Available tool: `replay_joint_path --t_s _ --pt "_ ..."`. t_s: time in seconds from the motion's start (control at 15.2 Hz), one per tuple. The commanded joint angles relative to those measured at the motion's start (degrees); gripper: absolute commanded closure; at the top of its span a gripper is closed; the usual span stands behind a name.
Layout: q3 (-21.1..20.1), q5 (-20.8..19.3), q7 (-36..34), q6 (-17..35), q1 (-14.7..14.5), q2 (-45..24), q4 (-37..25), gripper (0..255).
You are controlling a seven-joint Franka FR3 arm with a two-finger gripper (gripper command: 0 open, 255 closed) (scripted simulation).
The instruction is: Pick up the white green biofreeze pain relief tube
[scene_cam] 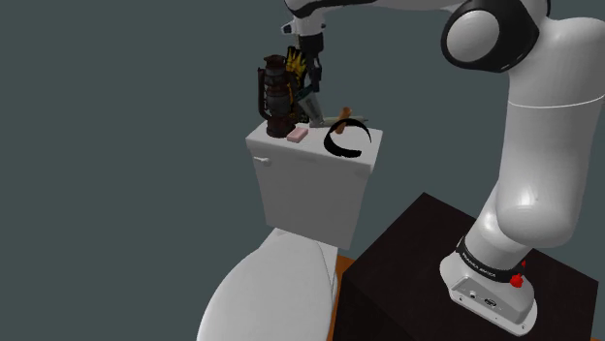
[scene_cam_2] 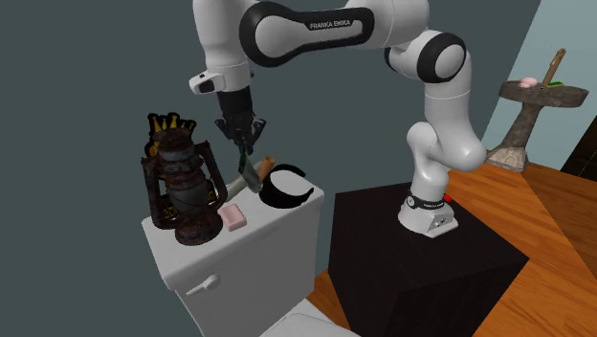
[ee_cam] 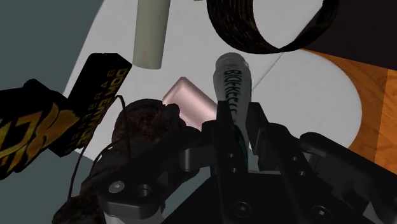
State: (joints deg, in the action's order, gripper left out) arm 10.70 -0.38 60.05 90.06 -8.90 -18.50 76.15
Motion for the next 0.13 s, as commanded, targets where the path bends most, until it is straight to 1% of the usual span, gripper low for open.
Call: replay_joint_path --t_s 0.0,0.07 --pt "0.03 0.04 0.11 -1.11 0.08 -0.22 -1.32 255" --pt "0.03 0.04 0.11 -1.11 0.09 -0.24 -1.34 255"
